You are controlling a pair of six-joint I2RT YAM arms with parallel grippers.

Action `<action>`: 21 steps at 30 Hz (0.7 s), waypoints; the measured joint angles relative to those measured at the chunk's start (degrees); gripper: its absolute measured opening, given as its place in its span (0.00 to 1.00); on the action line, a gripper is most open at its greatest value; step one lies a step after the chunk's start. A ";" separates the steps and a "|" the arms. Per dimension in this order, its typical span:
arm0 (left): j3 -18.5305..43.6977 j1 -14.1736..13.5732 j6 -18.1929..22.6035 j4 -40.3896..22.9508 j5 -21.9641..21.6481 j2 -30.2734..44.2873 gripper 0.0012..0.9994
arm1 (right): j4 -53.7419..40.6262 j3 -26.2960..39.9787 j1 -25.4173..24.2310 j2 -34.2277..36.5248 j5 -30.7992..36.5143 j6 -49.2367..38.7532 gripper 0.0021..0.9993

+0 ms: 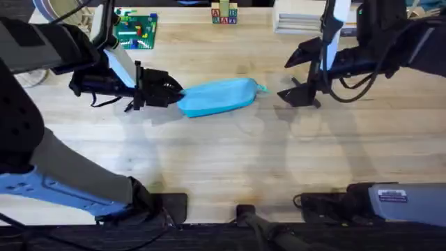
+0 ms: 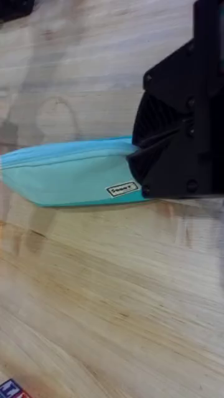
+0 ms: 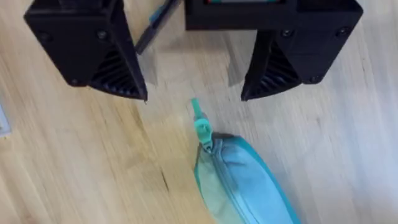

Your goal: Unzip the bag, pick up the pens from the table one at a time and place them inside, then zip the bag closed.

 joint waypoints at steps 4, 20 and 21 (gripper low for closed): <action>0.00 0.00 0.01 -0.01 0.00 0.00 0.04 | 1.56 0.02 1.05 2.17 -1.53 -0.79 0.92; 0.00 0.00 0.01 -0.03 0.00 0.00 0.04 | 8.08 0.09 4.50 9.01 -2.78 -1.15 0.86; 0.00 0.00 0.01 -0.03 0.00 0.00 0.04 | 8.53 0.11 4.50 9.46 -3.06 -1.15 0.86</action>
